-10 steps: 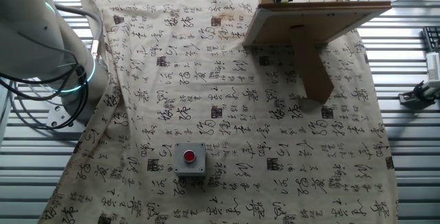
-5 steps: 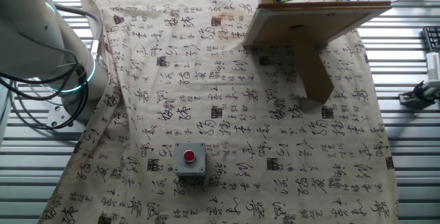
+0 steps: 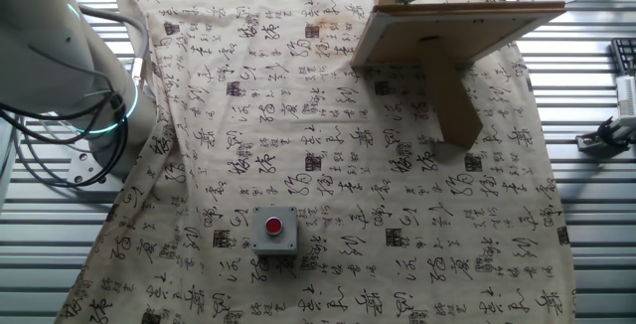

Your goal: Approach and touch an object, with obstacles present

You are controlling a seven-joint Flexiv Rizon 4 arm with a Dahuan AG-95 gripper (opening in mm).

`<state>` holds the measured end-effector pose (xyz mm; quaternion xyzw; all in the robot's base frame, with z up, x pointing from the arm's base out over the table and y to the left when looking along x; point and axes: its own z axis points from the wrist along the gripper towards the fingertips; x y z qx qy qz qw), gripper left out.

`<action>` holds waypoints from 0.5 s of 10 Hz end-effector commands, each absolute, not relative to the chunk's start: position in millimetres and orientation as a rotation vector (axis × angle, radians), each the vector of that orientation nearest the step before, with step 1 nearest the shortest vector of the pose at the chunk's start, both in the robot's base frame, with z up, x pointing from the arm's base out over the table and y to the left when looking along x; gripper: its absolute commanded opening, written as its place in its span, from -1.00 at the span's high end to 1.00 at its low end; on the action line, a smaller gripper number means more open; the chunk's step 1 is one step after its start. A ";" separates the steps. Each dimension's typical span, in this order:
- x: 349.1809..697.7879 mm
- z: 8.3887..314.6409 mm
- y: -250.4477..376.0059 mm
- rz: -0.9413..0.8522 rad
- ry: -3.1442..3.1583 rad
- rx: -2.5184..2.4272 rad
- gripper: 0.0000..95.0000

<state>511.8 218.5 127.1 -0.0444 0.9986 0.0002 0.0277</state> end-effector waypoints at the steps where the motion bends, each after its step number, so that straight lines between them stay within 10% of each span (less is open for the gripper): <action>1: 510.2 131.4 209.0 0.011 3.080 -0.151 1.00; 5: 512.9 146.4 192.5 0.010 3.077 -0.156 1.00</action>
